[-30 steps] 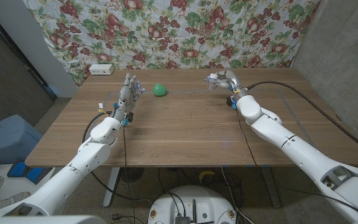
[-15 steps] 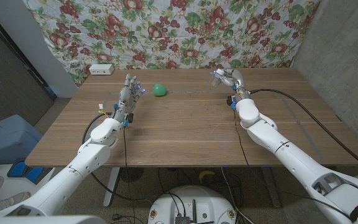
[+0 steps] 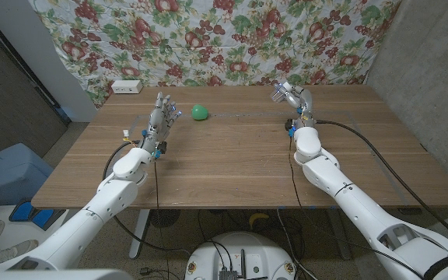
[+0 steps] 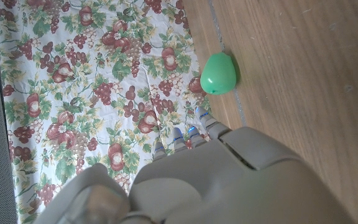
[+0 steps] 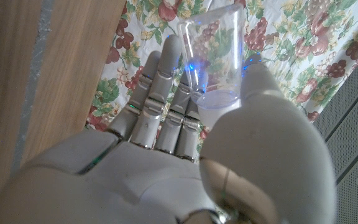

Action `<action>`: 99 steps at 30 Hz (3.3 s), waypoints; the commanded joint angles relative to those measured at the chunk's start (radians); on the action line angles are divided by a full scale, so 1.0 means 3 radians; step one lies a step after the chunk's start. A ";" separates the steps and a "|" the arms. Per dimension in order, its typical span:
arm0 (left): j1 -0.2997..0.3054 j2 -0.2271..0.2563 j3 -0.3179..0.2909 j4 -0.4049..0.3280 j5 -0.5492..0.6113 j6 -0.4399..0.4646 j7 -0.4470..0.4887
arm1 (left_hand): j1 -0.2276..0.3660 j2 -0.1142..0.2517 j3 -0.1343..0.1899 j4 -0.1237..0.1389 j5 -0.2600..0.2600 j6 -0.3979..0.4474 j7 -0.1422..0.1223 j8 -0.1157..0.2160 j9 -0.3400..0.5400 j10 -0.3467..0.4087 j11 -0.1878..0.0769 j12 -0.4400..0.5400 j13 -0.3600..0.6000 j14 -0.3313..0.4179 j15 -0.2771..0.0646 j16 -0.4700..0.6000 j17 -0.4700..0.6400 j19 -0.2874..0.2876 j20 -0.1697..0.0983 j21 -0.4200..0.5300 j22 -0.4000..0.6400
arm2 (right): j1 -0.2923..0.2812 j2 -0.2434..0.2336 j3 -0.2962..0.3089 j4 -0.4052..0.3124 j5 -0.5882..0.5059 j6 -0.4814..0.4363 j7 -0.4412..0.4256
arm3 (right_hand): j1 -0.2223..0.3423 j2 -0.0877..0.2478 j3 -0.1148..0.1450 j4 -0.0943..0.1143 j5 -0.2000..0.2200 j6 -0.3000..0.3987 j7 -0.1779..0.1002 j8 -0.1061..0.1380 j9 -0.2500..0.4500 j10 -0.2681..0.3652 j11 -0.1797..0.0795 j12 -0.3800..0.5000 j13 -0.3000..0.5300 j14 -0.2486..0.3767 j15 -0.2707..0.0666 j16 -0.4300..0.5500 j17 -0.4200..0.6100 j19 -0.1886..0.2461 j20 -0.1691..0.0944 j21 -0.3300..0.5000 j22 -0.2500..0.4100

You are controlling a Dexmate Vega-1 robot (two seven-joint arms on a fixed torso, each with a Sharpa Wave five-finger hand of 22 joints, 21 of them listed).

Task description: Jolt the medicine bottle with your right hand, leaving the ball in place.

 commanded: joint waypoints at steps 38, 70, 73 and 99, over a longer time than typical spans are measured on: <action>-0.0002 0.0006 0.0006 -0.0012 0.0027 -0.0004 0.0004 | -0.0008 0.0246 -0.0003 0.0025 0.0023 -0.0143 -0.0030 0.0011 0.0018 -0.0134 -0.0004 0.0023 0.0014 -0.0547 -0.0689 0.0020 0.0010 0.0023 -0.0209 0.0022 0.0010 | 0.0225 -0.0711 -0.0401 -0.0361 -0.0535 -0.0689 0.0841 | 0.0902 0.0850 -0.0035 -0.0002 0.0016 0.0046 -0.0015 -0.0020 0.0021 0.0052 -0.0017 -0.0052 0.0044 0.0484 -0.0491 -0.0051 0.0065 -0.0131 -0.0533 0.0146 -0.0064; -0.0009 0.0010 -0.0010 0.0015 0.0017 -0.0023 -0.0014 | -0.0008 0.0246 -0.0003 0.0025 0.0023 -0.0143 -0.0030 0.0011 0.0018 -0.0134 -0.0004 0.0023 0.0014 -0.0547 -0.0689 0.0020 0.0010 0.0023 -0.0209 0.0022 0.0010 | -0.0043 0.0002 -0.0045 -0.0031 -0.0198 -0.0039 -0.0127 | 0.0919 0.0859 -0.0053 -0.0001 0.0014 0.0045 -0.0013 -0.0044 0.0024 0.0078 -0.0014 -0.0097 0.0060 0.0507 -0.0491 -0.0110 0.0079 -0.0184 -0.0532 0.0266 -0.0120; -0.0009 0.0008 -0.0010 0.0015 0.0014 -0.0019 -0.0011 | -0.0008 0.0246 -0.0003 0.0025 0.0023 -0.0143 -0.0030 0.0011 0.0018 -0.0134 -0.0004 0.0023 0.0014 -0.0547 -0.0689 0.0020 0.0010 0.0023 -0.0209 0.0022 0.0010 | -0.0022 -0.0095 -0.0081 -0.0069 -0.0224 -0.0106 -0.0006 | 0.0921 0.0860 -0.0055 -0.0001 0.0014 0.0046 -0.0010 -0.0045 0.0025 0.0085 -0.0011 -0.0097 0.0065 0.0511 -0.0491 -0.0113 0.0082 -0.0188 -0.0532 0.0276 -0.0124; 0.0024 0.0020 -0.0003 -0.0043 0.0034 -0.0009 0.0016 | -0.0008 0.0246 -0.0003 0.0025 0.0023 -0.0143 -0.0030 0.0011 0.0018 -0.0134 -0.0004 0.0023 0.0014 -0.0547 -0.0689 0.0020 0.0010 0.0023 -0.0209 0.0022 0.0010 | 0.0334 -0.0870 -0.0513 -0.0436 -0.0569 -0.0757 0.1255 | 0.0928 0.0853 -0.0072 0.0001 0.0016 0.0062 -0.0015 -0.0058 0.0028 0.0077 -0.0032 -0.0137 0.0094 0.0519 -0.0489 -0.0149 0.0120 -0.0247 -0.0532 0.0364 -0.0168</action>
